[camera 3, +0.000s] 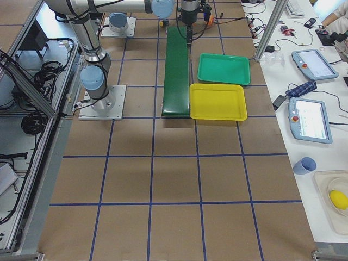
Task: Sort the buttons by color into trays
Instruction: 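Carry the orange cylinder onto the conveyor belt and release it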
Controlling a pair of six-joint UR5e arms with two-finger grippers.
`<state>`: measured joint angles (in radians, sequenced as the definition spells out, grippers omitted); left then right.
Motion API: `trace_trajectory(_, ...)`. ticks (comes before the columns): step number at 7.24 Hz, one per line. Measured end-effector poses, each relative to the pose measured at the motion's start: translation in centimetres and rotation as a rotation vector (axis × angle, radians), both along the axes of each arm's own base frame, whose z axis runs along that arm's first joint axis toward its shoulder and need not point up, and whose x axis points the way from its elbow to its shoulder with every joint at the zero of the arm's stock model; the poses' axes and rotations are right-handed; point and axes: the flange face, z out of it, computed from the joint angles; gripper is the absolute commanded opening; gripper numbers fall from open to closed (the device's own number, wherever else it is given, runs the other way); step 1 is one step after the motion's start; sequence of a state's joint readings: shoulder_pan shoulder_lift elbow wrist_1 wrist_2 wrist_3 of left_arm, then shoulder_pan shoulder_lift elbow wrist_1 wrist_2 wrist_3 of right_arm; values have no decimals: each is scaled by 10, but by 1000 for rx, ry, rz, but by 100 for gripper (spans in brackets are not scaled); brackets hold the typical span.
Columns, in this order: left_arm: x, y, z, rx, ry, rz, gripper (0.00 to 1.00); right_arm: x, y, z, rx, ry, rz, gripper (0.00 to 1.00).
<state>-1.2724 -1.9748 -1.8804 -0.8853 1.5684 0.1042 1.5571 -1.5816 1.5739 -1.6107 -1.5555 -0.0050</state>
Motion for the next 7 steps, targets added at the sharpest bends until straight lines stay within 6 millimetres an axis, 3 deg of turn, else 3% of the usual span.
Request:
trace_trajectory(2, -1, -1, -2, 3, 3, -2, 100, 0, 0, 0, 0, 0, 0, 100)
trace_trajectory(3, -1, -1, -5, 7, 5, -1, 80, 0, 0, 0, 0, 0, 0, 100)
trace_trajectory(4, -1, -2, -8, 7, 11, 0, 13, 0, 0, 0, 0, 0, 0, 100)
trace_trajectory(5, -1, -4, -8, 3, 22, 0, 0, 0, 0, 0, -1, 0, 0, 100)
trace_trajectory(7, -3, -4, 1, -14, 26, -4, 0, 1, 1, 1, -1, 0, 2, 100)
